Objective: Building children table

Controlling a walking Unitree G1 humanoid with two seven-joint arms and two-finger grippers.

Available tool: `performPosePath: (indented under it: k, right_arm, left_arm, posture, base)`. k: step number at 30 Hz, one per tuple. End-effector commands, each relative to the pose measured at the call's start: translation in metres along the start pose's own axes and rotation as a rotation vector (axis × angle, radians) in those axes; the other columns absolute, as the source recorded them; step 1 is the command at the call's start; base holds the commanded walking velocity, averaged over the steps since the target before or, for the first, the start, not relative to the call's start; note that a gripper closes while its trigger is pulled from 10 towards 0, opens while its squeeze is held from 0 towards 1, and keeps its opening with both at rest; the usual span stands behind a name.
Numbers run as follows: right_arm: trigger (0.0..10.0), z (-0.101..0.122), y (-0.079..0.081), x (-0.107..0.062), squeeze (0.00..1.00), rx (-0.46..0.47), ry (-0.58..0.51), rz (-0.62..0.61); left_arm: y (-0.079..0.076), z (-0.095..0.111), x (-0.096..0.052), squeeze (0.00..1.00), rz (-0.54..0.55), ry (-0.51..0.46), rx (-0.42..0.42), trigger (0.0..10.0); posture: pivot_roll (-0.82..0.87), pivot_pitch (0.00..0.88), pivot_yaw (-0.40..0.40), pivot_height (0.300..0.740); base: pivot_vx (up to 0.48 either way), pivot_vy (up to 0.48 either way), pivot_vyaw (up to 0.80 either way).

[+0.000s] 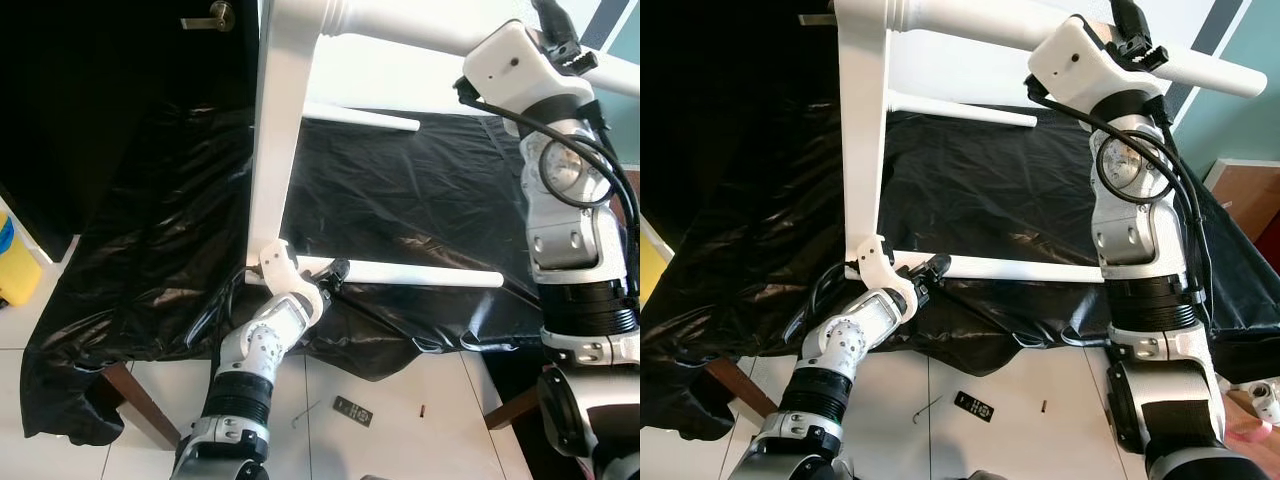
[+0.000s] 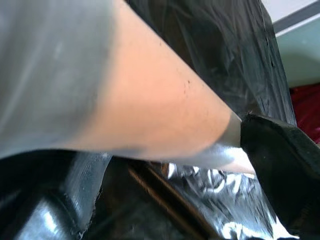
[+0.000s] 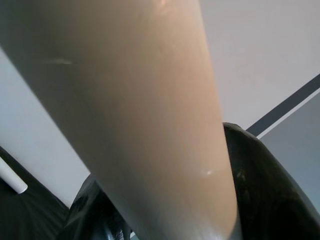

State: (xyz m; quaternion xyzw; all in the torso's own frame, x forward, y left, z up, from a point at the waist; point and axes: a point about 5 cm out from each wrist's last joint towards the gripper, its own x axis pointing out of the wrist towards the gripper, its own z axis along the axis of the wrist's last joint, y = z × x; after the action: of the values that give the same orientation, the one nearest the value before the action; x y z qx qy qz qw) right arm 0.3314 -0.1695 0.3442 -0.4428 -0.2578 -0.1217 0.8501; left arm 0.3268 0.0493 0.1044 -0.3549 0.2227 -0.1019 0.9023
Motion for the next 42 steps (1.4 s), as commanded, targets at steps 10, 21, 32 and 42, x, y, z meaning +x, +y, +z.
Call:
performPosePath:
  k: [10,21,32,42]
  right_arm:
    - [0.0,0.008,-0.053,0.002,0.00,0.266,0.010,-0.214]
    - [0.0,0.009,-0.060,0.006,0.00,0.264,0.013,-0.215]
    - [0.0,-0.012,-0.063,0.002,0.00,0.228,0.075,-0.222]
    - [0.0,-0.048,-0.035,-0.019,0.00,0.221,0.203,-0.167]
  left_arm:
    - [-0.150,0.035,0.019,0.00,-0.156,-0.191,-0.148,0.0]
    - [-0.180,0.086,0.001,0.00,-0.286,-0.490,-0.044,0.0]
    - [-0.218,0.181,-0.060,0.00,-0.499,-0.935,0.183,0.0]
    - [-0.257,0.200,-0.107,0.00,-0.709,-1.081,0.241,0.0]
  posture:
    - [-0.03,0.058,-0.020,0.740]
    - [-0.04,0.070,-0.020,0.740]
    - [-0.02,0.076,-0.036,0.740]
    - [-0.01,0.074,-0.041,0.740]
  base:
    - [0.000,0.000,0.00]
    - [0.000,0.000,0.00]
    - [0.000,0.000,0.00]
    - [0.000,0.000,0.00]
